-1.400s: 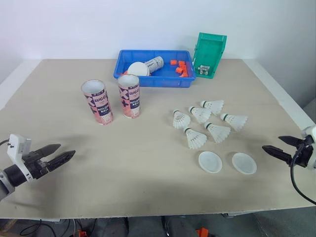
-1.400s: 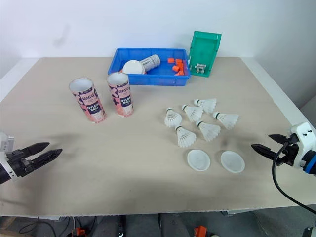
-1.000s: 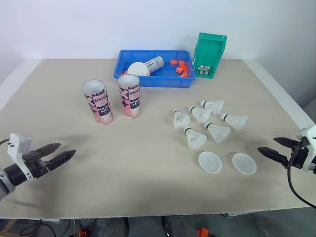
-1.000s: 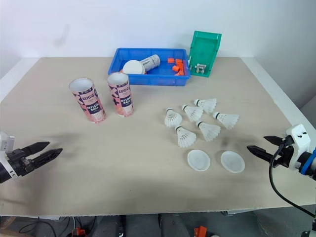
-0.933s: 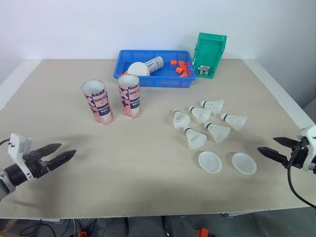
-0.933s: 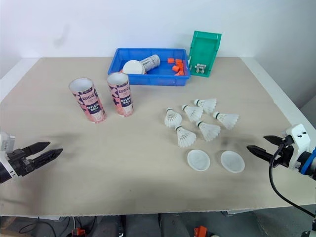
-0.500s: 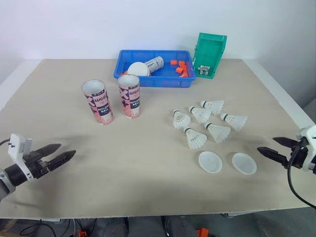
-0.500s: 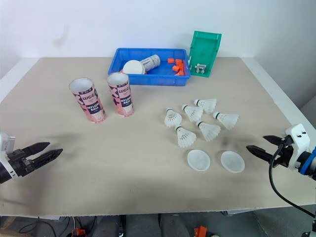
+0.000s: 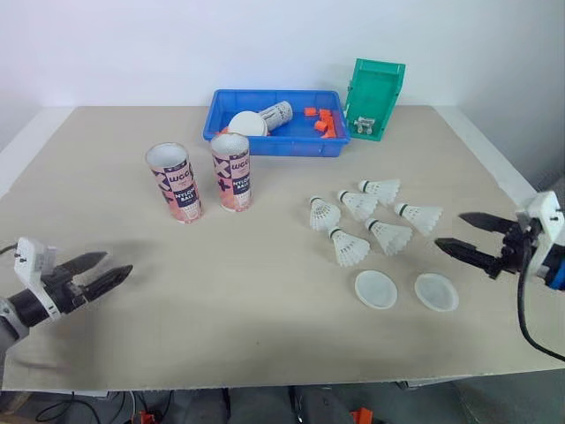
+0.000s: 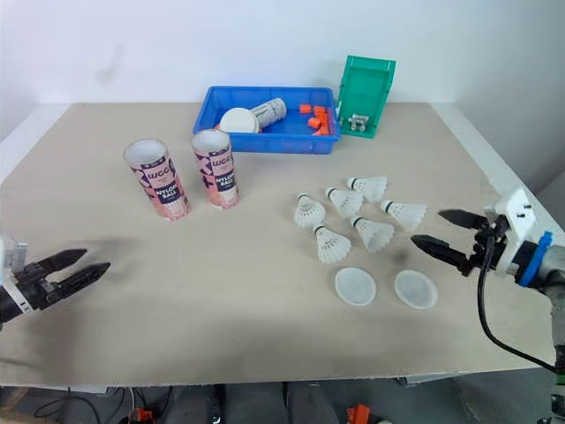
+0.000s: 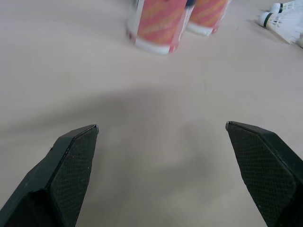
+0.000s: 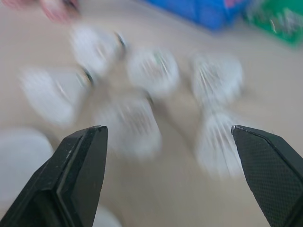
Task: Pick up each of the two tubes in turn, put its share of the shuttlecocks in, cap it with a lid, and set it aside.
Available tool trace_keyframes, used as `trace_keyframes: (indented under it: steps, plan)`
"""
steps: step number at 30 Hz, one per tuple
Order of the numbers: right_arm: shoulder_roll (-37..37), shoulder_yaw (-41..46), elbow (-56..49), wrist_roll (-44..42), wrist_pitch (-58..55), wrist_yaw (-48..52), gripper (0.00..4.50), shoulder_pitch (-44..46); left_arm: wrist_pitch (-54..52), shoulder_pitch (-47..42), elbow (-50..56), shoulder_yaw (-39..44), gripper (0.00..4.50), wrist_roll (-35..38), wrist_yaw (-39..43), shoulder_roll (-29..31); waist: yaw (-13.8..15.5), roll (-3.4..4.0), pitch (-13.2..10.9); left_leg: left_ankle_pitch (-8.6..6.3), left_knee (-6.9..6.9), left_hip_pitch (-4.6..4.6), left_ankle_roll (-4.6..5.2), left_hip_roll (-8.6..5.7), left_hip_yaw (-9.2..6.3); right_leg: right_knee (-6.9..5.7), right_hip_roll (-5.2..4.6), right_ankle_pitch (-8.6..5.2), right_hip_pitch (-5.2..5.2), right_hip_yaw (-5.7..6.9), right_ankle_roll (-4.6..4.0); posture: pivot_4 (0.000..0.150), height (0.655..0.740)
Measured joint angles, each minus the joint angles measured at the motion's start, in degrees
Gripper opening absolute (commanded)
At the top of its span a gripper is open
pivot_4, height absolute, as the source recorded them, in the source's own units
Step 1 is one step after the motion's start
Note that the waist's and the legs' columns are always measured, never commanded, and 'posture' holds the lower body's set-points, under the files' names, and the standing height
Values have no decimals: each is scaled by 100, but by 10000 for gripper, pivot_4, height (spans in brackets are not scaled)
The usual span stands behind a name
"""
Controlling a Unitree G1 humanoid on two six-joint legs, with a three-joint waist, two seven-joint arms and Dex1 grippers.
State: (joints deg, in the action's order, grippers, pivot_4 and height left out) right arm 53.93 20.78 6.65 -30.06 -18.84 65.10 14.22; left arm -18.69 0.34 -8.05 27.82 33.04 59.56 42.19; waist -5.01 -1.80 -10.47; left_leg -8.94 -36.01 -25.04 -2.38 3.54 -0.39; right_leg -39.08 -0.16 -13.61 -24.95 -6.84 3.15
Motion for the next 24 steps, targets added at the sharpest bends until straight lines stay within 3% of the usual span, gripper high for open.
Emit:
trace_keyframes:
  steps: [4, 6, 9, 24]
  plan:
    - [-172, -260, -761, -196, -189, -69, 44787, 163, 353, -160, -67, -219, 45000, -164, -9, -161, 13, -1, 1, 0, 2, -2, 0, 3, -5, 0, 5, 0, -2, 5, 0, 1500, 7038]
    - [-737, -1129, -1958, -359, -495, -320, 44787, 438, 883, -680, -407, -594, 45000, -488, -54, -362, 32, -5, 3, 0, 1, -4, 0, 4, -10, -1, 8, 2, -2, 8, -1, 1500, 7038]
    - [-1301, -1794, -2441, -213, -600, -748, 44787, 595, 1174, -1188, -930, -711, 45000, -664, -179, -477, 66, -6, 3, 1, -4, -15, 1, 3, -9, 1, 5, 4, -5, 7, 2, 1500, 7038]
    - [-2511, -2592, -3205, 43, -896, -1915, 44787, 575, 2494, -3286, -3445, -1516, 45000, -1302, 345, -914, 163, -11, 6, 5, -11, -25, 6, 6, -25, -1, 20, 13, -4, 16, 6, 1500, 7038]
